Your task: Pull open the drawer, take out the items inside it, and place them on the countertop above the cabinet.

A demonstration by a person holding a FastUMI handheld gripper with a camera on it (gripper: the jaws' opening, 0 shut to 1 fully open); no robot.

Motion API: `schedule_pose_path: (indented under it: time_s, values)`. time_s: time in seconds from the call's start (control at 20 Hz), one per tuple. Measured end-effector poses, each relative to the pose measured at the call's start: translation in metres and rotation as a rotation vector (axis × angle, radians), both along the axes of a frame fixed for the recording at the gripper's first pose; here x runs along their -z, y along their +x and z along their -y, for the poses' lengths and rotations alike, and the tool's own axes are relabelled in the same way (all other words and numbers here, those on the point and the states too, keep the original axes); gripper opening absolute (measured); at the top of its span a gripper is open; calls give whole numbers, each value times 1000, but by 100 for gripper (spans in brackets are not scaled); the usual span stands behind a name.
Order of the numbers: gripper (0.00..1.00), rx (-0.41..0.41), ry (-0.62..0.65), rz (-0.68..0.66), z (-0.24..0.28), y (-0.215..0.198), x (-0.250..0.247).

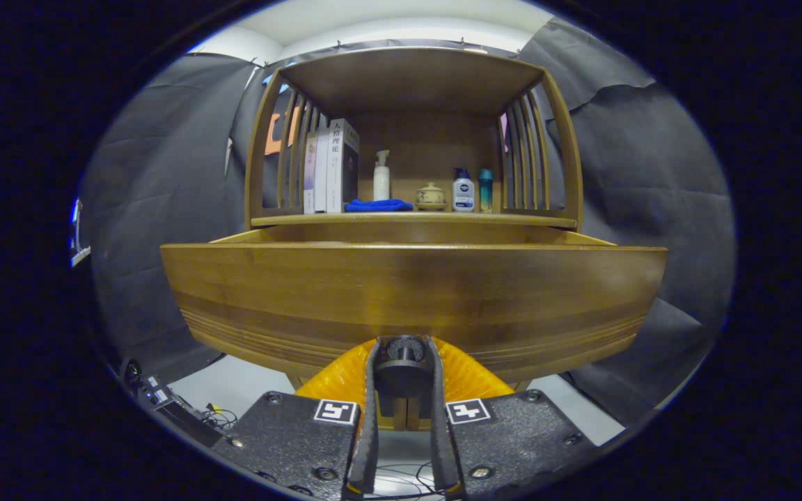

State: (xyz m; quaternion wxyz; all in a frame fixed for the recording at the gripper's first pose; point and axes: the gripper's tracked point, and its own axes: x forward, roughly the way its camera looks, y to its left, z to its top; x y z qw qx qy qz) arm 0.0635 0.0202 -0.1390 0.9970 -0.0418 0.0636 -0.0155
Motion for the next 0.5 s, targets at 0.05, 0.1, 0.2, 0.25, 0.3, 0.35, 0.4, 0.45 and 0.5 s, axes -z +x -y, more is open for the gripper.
schedule_pose_path:
  time_s: [0.05, 0.1, 0.2, 0.25, 0.3, 0.35, 0.4, 0.45, 0.5]
  values:
    - [34, -1, 0, 0, 1, -3, 1]
    - [34, -2, -4, -1, -1, -7, 1]
    - [33, 0, -6, -4, -2, -14, 4]
    - [34, 0, -5, -4, -3, -17, 5]
    - [34, -1, -3, -5, -4, -20, 6]
    - [34, -1, -2, -5, -4, -23, 7]
    - [34, -3, -4, -6, -6, -26, 7]
    - [34, -4, -3, -8, -6, -28, 9]
    - [34, -4, 0, -9, -5, -31, 8]
